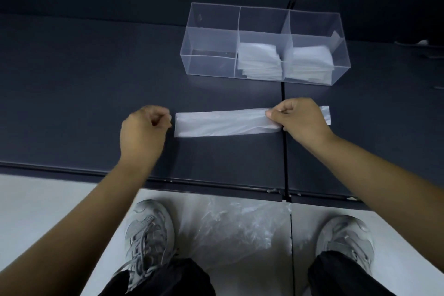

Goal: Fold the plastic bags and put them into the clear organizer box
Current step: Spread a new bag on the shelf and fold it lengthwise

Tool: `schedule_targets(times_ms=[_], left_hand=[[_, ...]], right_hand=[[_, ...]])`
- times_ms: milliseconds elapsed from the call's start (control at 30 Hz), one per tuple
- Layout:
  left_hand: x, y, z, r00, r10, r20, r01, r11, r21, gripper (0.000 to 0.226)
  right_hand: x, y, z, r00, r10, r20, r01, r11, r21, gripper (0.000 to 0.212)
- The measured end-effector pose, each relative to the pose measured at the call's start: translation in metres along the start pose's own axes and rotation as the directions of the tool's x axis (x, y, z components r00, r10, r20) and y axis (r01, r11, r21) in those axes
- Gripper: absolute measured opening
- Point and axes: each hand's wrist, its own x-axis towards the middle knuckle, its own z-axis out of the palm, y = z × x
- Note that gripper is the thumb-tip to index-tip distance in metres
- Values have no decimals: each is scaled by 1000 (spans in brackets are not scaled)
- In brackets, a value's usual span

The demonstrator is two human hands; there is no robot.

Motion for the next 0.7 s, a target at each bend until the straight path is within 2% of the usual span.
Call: schedule_targets(times_ms=[33, 67, 100, 133, 167, 233, 267, 367, 500, 567, 633, 700], left_hand=[[-8, 5, 4, 979, 168, -114, -155, 981, 117, 12], [-18, 12, 9, 926, 350, -141, -318, 926, 205, 16], [-29, 18, 17, 859, 503, -89, -471, 847, 246, 20], [-37, 22, 27, 795, 606, 21, -591, 766, 254, 25], [-43, 24, 35, 762, 628, 160, -647, 720, 252, 32], [-49, 25, 46, 764, 505, 401, -630, 719, 294, 57], [-49, 21, 49, 771, 445, 455, -616, 704, 353, 69], [-44, 6, 55, 782, 388, 488, -610, 639, 468, 80], [-44, 4, 56, 793, 370, 485, -599, 623, 504, 81], [-44, 5, 57, 788, 384, 481, -607, 613, 505, 79], [-44, 4, 57, 786, 387, 482, -611, 608, 508, 77], [-44, 3, 57, 785, 388, 483, -611, 610, 504, 75]], right_hand=[[1, -1, 1, 1000, -5, -5, 5, 999, -37, 18], [3, -2, 1, 1000, -10, -10, 9, 997, -73, 19], [3, -3, 2, 1000, -17, -15, 15, 994, -108, 19], [4, -4, 3, 999, -26, -19, 23, 990, -143, 19], [4, -6, 4, 999, -37, -25, 32, 984, -178, 18], [3, -8, 7, 997, -65, -39, 54, 968, -244, 18], [3, -9, 7, 995, -84, -48, 67, 960, -273, 17], [1, -8, 9, 988, -129, -82, 94, 936, -340, 18], [0, -11, 7, 981, -151, -121, 86, 900, -427, 13], [-5, -17, 10, 930, -326, -171, 191, 825, -532, 18], [-15, -29, 22, 845, -526, -96, 402, 743, -535, 31], [-29, -38, 44, 816, -549, 183, 572, 717, -399, 45]])
